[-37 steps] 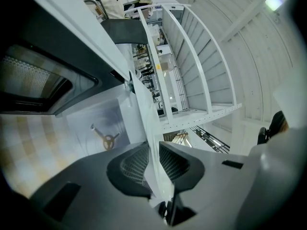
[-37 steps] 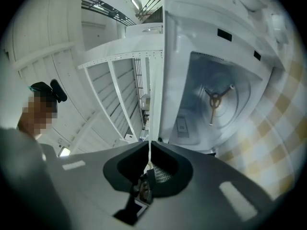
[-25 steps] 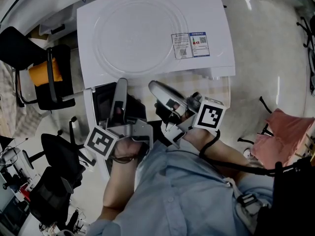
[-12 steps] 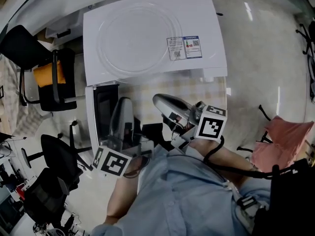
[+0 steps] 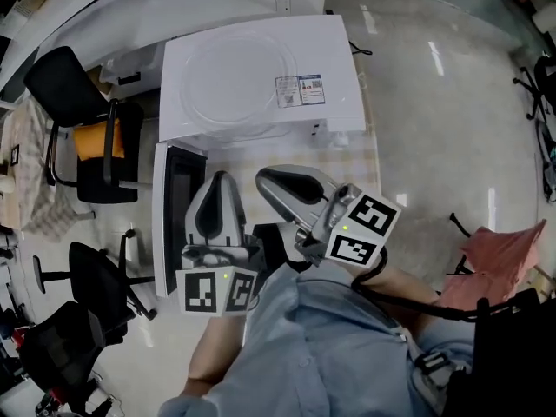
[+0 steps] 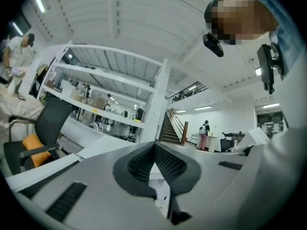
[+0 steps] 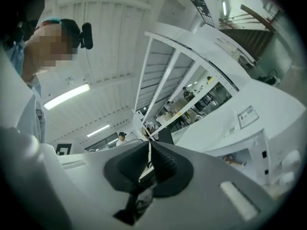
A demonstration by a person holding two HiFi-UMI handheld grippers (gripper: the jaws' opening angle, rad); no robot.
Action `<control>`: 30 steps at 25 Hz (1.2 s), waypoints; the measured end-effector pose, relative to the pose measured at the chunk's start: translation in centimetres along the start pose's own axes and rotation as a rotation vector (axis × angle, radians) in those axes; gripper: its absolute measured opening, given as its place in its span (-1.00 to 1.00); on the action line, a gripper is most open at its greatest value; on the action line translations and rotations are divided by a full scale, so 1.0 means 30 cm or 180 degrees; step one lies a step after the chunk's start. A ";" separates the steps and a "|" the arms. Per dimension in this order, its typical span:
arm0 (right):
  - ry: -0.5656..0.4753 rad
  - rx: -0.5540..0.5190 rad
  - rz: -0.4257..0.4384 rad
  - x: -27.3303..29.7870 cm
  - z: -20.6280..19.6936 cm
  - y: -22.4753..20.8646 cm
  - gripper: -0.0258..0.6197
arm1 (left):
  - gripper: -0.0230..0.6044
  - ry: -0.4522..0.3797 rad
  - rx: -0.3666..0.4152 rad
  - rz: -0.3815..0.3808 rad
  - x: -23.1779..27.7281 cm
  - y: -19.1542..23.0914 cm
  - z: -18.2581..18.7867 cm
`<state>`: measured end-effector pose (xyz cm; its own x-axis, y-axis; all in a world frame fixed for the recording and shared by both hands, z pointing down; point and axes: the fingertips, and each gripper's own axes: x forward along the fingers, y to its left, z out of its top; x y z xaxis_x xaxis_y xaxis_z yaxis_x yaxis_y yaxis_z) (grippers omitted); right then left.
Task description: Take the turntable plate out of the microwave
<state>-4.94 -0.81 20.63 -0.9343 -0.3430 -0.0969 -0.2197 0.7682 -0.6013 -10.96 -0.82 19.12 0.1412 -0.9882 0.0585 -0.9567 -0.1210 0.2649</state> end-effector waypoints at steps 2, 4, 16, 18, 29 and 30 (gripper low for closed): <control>-0.0014 -0.0290 -0.0057 -0.019 0.030 0.029 -0.87 | -0.90 -0.0108 0.0219 0.0034 -0.016 -0.043 0.049; -0.0045 -0.0564 -0.0157 -0.034 0.065 0.043 -0.91 | -0.90 -0.0223 0.0411 0.0063 -0.028 -0.081 0.100; -0.0209 -0.1366 -0.0445 -0.134 0.145 0.126 -0.92 | -0.90 -0.0458 0.0720 0.0264 -0.126 -0.222 0.153; -0.0184 -0.1400 -0.0469 -0.152 0.145 0.122 -0.92 | -0.90 -0.0432 0.0729 0.0286 -0.125 -0.238 0.145; -0.0279 -0.1483 -0.0516 -0.190 0.181 0.113 -0.92 | -0.90 -0.0413 0.0819 0.0204 -0.090 -0.293 0.139; -0.0284 -0.1482 -0.0517 -0.190 0.180 0.108 -0.92 | -0.90 -0.0402 0.0818 0.0199 -0.085 -0.292 0.133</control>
<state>1.18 0.72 14.95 -0.8544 -0.5076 -0.1112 -0.4814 0.8537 -0.1985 -3.96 2.39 12.80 0.0624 -0.9964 -0.0575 -0.9979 -0.0632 0.0111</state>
